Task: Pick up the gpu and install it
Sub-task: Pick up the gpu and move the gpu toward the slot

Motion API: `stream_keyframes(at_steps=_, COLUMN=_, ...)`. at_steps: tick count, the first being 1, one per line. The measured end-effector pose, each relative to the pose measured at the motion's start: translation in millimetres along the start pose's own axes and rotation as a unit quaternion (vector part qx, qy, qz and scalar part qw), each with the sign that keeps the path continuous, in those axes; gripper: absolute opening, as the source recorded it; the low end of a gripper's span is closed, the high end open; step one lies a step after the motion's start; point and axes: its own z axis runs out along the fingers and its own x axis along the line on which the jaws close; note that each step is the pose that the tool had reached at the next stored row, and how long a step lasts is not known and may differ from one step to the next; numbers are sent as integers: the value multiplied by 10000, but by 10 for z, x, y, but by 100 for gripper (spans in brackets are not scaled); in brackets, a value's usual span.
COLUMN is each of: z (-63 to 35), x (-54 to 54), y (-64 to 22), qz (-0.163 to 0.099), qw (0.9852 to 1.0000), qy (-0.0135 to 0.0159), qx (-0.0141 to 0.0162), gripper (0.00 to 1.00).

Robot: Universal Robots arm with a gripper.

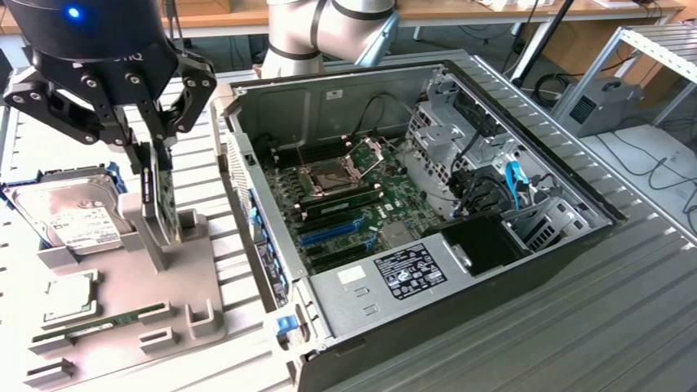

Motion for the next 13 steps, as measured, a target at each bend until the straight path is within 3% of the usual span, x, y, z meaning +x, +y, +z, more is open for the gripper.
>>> stream_keyframes(at_steps=13, z=-49, x=-4, y=3, qz=1, qw=10000, qy=0, qx=0, gripper=26)
